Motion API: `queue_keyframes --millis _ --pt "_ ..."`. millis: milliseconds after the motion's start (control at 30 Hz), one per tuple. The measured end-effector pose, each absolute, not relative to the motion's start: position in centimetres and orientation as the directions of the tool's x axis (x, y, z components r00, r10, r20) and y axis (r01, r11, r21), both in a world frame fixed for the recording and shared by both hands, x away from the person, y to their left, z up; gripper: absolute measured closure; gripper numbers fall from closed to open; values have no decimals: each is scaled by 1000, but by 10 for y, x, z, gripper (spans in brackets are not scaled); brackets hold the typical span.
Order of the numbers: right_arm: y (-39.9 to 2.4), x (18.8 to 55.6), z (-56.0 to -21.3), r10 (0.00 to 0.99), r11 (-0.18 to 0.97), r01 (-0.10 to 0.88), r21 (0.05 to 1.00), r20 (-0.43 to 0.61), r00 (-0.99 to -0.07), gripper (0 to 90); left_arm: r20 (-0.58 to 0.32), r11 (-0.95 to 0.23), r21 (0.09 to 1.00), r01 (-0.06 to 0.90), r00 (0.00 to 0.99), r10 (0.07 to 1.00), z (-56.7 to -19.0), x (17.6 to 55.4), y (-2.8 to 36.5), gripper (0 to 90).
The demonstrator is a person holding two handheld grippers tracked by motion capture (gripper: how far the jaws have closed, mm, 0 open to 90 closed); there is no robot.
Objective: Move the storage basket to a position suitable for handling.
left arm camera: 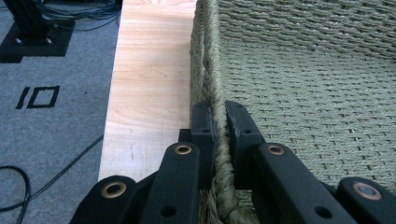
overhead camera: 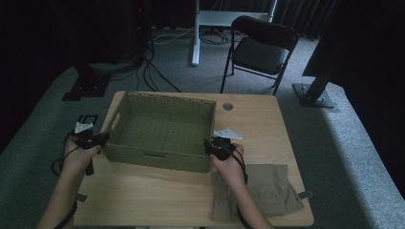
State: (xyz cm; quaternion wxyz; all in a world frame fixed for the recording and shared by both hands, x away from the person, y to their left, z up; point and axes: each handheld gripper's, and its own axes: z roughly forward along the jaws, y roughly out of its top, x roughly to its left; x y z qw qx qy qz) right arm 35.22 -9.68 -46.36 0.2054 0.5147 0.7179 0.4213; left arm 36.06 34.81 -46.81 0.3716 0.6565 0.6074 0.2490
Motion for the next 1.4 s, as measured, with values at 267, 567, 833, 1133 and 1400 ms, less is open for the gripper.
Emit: queue_keyframes --millis 267,567,833,1133,1400 --pt "-98 357 -463 920 116 568 815 128 -371 710 -140 46 788 614 105 985 -468 341 341 845" --pt "-100 355 -461 931 116 573 811 111 -346 747 -151 61 789 611 98 984 -468 321 335 842" --pt "-103 347 -462 931 79 582 810 149 -333 751 -151 50 789 612 115 982 -468 317 336 837" --pt "-104 358 -451 912 66 559 827 177 -369 634 -144 -25 815 578 245 959 -457 333 344 471" --pt "-104 385 -452 933 46 566 823 167 -319 498 -216 90 808 583 150 965 -447 361 353 332"
